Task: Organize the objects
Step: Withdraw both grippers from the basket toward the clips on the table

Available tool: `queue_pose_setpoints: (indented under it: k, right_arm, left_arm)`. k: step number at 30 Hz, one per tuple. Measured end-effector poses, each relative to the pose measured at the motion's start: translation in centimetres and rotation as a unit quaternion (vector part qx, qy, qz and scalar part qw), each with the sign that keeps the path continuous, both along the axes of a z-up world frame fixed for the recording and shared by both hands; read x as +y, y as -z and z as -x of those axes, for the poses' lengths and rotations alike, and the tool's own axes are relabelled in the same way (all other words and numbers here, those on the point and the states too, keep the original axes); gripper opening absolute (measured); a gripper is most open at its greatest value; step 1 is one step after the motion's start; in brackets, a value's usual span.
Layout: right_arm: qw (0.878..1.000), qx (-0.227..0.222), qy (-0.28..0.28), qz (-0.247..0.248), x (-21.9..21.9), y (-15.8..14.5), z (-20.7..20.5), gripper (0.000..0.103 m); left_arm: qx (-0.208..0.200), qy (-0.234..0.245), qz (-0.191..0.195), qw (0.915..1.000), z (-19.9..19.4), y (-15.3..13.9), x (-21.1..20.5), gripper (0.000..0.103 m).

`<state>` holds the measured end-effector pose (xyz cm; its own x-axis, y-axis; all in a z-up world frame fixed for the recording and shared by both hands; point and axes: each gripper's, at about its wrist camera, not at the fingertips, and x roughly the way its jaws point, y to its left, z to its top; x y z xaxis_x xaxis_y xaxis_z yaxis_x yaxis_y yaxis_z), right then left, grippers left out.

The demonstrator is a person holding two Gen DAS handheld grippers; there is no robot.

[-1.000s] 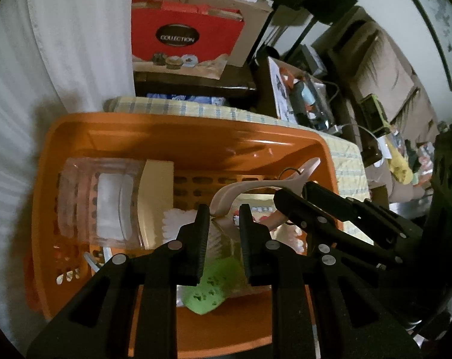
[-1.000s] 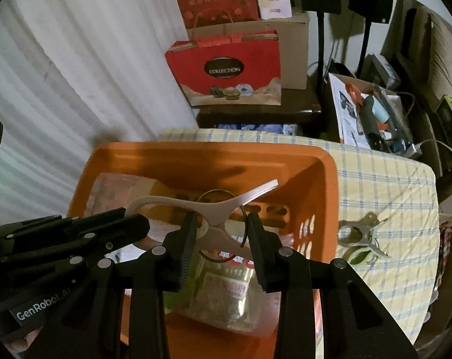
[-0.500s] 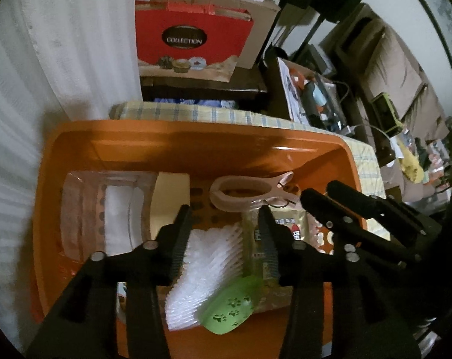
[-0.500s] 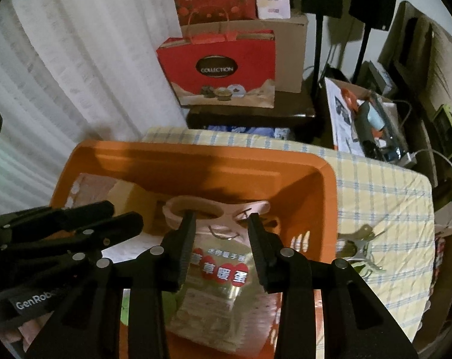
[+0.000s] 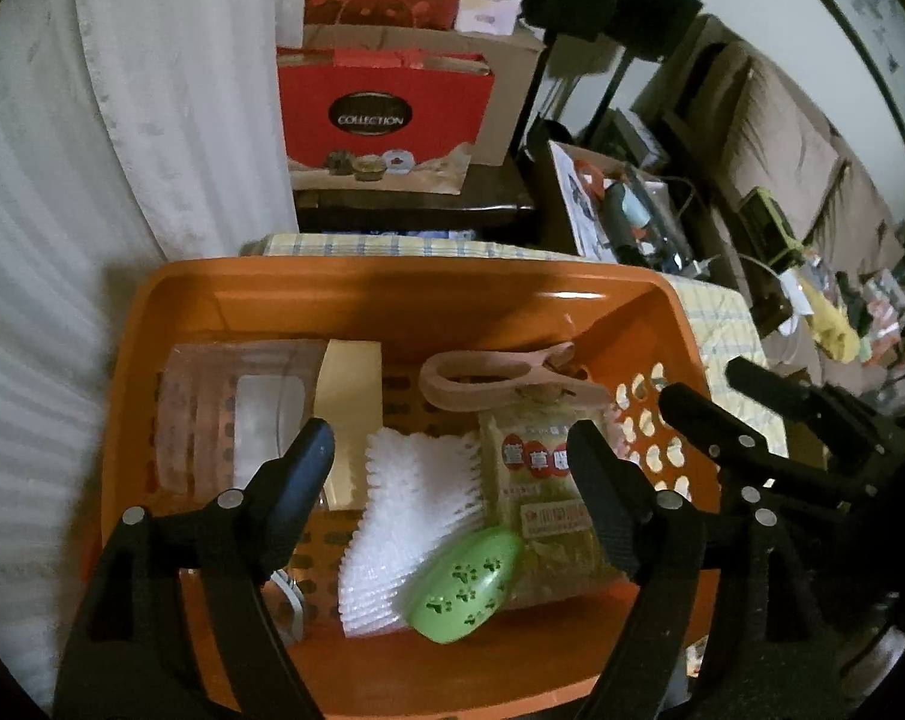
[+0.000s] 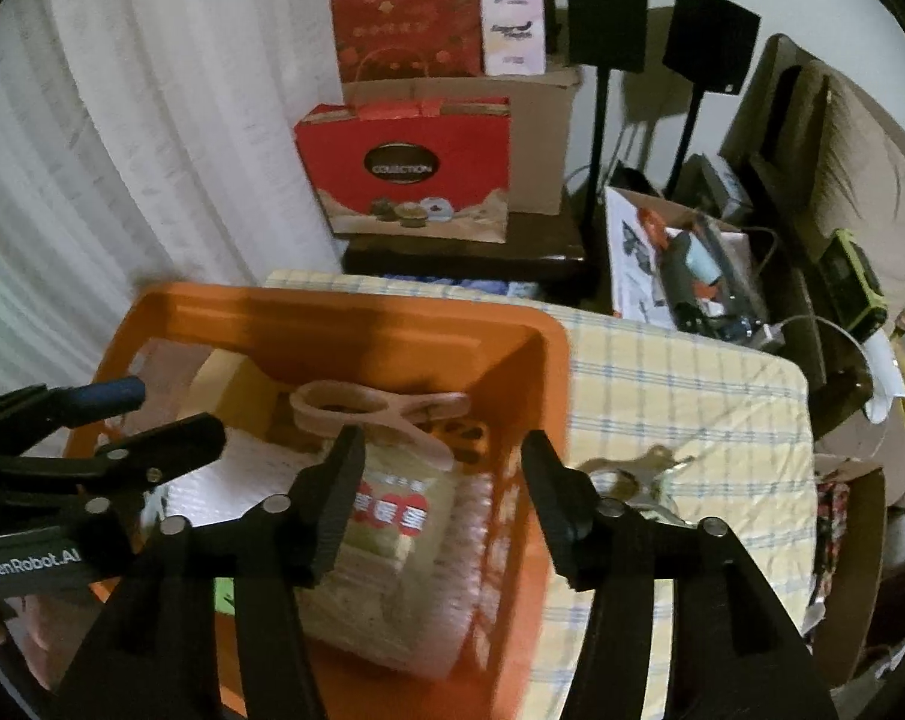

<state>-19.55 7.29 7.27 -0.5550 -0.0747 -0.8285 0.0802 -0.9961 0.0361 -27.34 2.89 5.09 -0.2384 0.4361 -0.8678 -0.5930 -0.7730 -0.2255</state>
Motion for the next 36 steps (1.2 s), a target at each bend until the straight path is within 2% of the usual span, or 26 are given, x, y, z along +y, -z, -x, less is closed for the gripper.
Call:
queue_pose_setpoints:
  k: [4, 6, 10, 11, 13, 14, 25, 36]
  right_arm:
    - [1.000, 0.004, 0.010, -0.016, 1.0, -0.3, -1.2, 0.069]
    - [1.000, 0.003, 0.014, -0.015, 1.5, -0.3, -1.7, 0.074]
    - [1.000, 0.006, 0.024, -0.020, 2.8, -0.5, -2.8, 0.078]
    - [0.999, 0.006, 0.026, -0.021, 3.1, -0.6, -3.1, 0.079]
    - [0.999, 0.006, 0.031, -0.021, 3.9, -0.6, -3.5, 0.080]
    - [0.999, 0.005, 0.033, -0.020, 4.2, -0.6, -3.7, 0.082]
    - [0.999, 0.009, 0.053, -0.008, 7.9, -1.0, -5.5, 0.085]
    - [0.997, 0.000, 0.073, -0.005, 12.6, 0.1, -6.0, 0.087]
  left_arm:
    - [0.020, 0.010, 0.006, 0.9997, -1.3, -0.6, 0.5, 0.082]
    - [0.024, 0.014, 0.006, 0.9996, -1.9, -0.7, 0.6, 0.082]
    - [0.024, 0.024, 0.002, 0.9994, -3.3, -1.0, 1.1, 0.083]
    - [0.025, 0.027, 0.001, 0.9993, -3.7, -1.0, 1.3, 0.085]
    - [0.028, 0.032, -0.005, 0.9991, -4.3, -1.3, 1.7, 0.100]
    - [0.032, 0.032, -0.009, 0.9989, -4.6, -1.5, 1.8, 0.101]
    - [0.054, 0.048, -0.004, 0.9974, -7.1, -1.6, 4.1, 0.102]
    - [0.051, 0.081, -0.021, 0.9952, -9.3, -1.6, 6.7, 0.102]
